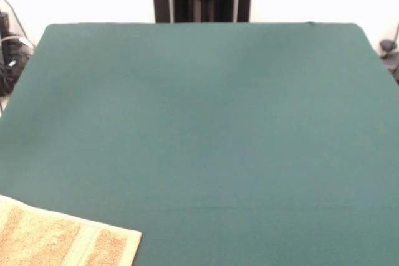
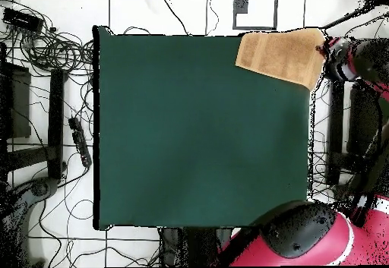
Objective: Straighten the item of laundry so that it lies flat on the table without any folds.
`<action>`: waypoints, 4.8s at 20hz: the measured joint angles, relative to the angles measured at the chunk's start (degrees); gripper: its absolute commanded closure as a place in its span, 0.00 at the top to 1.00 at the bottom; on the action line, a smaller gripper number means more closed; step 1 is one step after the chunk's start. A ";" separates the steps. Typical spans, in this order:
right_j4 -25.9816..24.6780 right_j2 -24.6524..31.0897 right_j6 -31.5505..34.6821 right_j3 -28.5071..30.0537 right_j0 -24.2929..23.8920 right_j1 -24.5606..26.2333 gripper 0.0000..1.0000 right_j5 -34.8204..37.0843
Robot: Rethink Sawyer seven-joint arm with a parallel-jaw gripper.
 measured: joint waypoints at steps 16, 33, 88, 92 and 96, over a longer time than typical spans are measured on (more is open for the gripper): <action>-20.31 15.28 -0.21 -16.82 -0.27 10.77 1.00 5.34; -56.29 55.44 -0.23 -20.26 -4.42 13.03 1.00 20.14; -24.01 28.86 16.23 28.51 -13.81 -13.61 1.00 -18.67; -27.74 38.02 4.56 37.34 -27.70 -11.56 1.00 -32.53; -29.05 49.34 -17.21 44.25 -45.89 -1.49 1.00 -37.52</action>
